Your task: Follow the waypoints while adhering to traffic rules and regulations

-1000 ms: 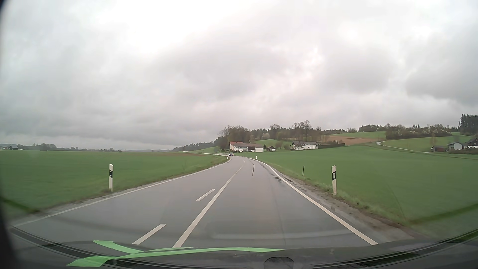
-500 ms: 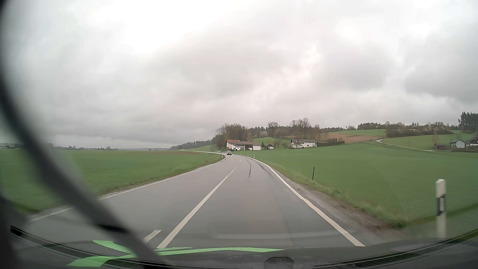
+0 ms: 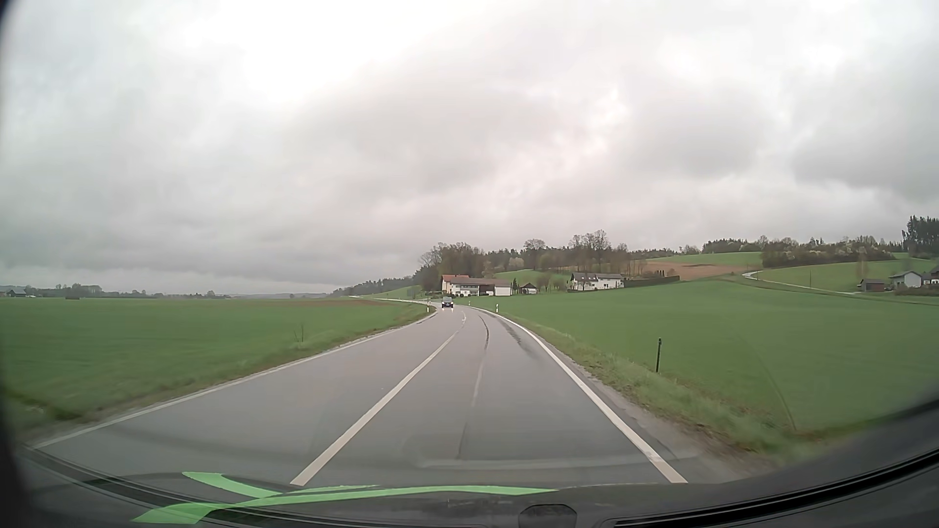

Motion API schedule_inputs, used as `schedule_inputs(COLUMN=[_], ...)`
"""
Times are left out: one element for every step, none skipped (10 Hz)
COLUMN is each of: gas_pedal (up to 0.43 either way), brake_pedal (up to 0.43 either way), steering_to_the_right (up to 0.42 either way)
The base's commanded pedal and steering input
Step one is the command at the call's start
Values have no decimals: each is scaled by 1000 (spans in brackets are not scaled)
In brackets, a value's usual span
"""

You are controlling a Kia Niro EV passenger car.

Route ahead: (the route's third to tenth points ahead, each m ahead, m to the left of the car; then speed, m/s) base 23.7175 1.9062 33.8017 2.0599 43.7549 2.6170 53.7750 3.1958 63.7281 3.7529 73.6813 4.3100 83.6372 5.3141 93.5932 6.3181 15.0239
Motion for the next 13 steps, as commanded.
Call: schedule_inputs(gas_pedal=[339,331,319,311,311,311,311,311,311,280,280,280,287], brake_pedal=[0,0,0,0,0,0,0,0,0,0,0,0,0], steering_to_the_right=[-5,-9,-9,-9,-8,-5,-3,-3,-3,-3,-3,-4,-4])
